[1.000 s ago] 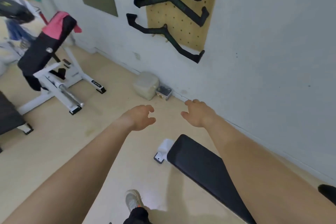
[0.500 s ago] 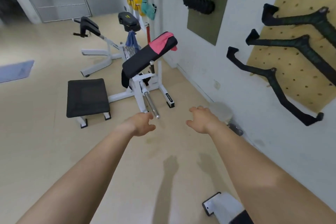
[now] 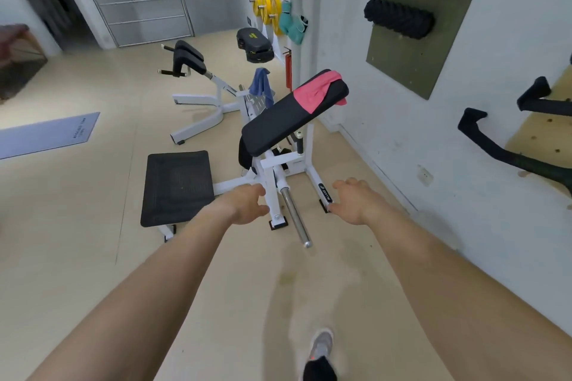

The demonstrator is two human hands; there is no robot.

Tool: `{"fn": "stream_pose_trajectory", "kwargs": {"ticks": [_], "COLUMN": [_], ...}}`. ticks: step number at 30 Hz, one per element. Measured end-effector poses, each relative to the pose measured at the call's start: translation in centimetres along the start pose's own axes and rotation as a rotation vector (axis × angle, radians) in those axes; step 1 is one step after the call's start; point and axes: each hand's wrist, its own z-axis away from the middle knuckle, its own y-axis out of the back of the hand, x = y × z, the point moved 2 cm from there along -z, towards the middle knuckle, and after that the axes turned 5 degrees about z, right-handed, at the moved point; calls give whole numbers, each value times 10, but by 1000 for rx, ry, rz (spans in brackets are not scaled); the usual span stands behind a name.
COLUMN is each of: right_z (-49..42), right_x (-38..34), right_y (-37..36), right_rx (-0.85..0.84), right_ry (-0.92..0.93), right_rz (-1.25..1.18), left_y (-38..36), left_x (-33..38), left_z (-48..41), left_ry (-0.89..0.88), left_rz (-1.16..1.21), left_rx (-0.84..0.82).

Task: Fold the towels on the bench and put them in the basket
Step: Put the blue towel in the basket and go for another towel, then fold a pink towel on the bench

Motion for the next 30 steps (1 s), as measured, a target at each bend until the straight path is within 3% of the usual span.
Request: {"fn": "stream_pose_trajectory", "kwargs": {"ticks": [12,30], "right_z": [-254,-599], "right_x": [49,68], "right_y": [94,166], "right_rx": [-14,-108], "right_ry": [-7,-187], "right_rz": [-30,-59], "left_y": [107,229], "left_x": [4,-12], "left_z": [-234,-635], "left_ry": [55,-188], "left_rz": [27,-28], "left_rx": [-26,-151]}}
